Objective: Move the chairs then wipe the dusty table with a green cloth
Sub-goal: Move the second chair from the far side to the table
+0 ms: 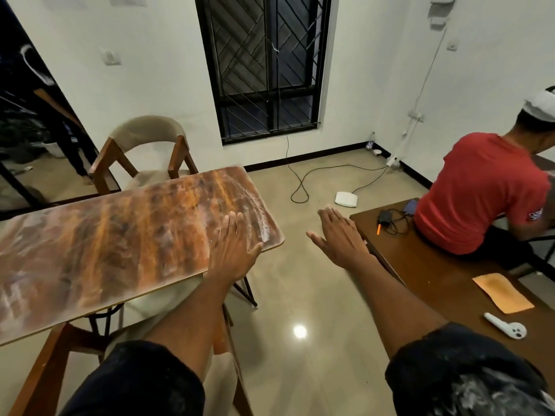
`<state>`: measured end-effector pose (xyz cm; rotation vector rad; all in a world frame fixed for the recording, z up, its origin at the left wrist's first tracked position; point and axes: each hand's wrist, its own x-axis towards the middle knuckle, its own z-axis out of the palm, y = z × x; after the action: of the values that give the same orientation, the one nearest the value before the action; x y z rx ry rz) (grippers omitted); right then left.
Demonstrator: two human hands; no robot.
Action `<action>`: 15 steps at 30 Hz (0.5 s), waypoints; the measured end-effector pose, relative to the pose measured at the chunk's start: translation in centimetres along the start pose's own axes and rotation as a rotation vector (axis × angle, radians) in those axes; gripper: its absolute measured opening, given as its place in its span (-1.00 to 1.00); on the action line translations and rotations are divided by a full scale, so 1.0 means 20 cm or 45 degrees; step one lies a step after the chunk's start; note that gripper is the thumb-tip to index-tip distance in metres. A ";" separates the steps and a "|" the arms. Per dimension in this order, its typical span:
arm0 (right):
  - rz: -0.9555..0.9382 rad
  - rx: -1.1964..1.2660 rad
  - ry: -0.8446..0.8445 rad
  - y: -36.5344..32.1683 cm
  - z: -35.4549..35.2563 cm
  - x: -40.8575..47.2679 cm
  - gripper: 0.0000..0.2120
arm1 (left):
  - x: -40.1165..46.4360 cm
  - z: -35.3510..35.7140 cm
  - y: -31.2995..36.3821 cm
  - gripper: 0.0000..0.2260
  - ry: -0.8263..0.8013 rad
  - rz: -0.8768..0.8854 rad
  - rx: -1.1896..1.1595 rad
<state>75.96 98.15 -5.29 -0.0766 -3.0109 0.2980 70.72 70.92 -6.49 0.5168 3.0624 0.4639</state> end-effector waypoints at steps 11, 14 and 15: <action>-0.100 0.013 -0.025 0.21 0.08 0.57 -0.40 | 0.55 0.17 -0.06 -0.18 -0.025 -0.143 0.099; -0.101 -0.007 -0.086 0.29 0.11 0.71 -0.38 | 0.68 0.21 -0.05 -0.17 -0.057 -0.189 0.103; -0.102 -0.015 -0.103 0.32 0.11 0.77 -0.37 | 0.73 0.21 -0.04 -0.14 -0.057 -0.194 0.115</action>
<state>60.74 105.00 -7.08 0.0561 -3.0860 0.2823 56.91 76.09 -10.05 0.2875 3.0603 0.3073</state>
